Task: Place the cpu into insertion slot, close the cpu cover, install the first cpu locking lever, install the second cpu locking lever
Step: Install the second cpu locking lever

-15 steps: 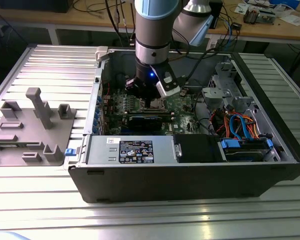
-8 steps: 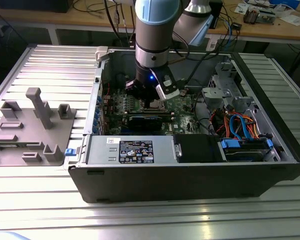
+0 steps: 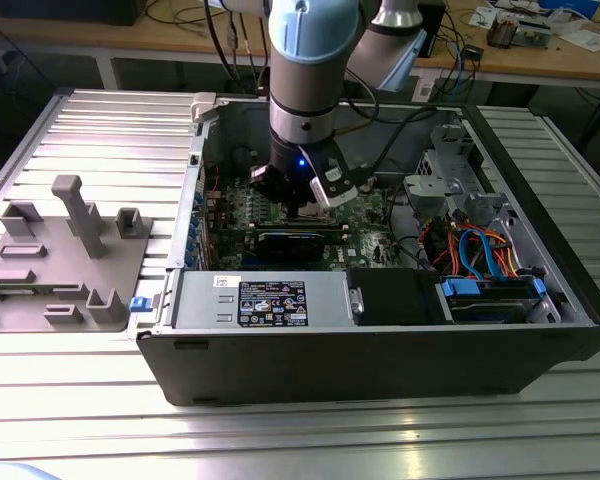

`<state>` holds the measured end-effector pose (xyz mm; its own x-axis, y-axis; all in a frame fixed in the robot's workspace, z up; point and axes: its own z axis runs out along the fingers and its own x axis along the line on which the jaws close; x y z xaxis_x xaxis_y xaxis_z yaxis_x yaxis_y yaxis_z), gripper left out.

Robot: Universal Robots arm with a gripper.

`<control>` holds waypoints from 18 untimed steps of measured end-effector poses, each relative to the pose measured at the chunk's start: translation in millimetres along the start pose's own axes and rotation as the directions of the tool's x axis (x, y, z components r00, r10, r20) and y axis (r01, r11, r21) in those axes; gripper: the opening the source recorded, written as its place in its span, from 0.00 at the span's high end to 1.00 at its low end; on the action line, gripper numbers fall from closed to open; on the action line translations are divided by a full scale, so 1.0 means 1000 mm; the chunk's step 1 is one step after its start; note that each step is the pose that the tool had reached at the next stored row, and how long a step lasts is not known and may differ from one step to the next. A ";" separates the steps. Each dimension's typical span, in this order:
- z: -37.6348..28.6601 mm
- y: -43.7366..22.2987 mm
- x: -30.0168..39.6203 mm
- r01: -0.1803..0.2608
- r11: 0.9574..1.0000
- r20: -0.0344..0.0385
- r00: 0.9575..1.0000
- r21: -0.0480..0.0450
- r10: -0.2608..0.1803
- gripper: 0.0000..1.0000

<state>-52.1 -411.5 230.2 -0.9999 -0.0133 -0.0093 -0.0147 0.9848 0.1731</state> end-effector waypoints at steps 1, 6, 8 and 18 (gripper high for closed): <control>0.0001 -0.0008 0.0000 0.000 1.000 0.000 1.000 -0.007 0.000 0.89; 0.0014 -0.0060 0.0003 -0.001 1.000 -0.002 1.000 -0.025 0.001 0.89; 0.0015 -0.0069 0.0002 -0.001 1.000 -0.002 1.000 -0.028 0.001 0.89; 0.0020 -0.0142 0.0006 -0.002 0.997 -0.001 1.000 -0.078 0.002 0.89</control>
<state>-52.5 -425.2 225.8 -0.9999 -0.0117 -0.0076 -0.0133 0.9683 0.2496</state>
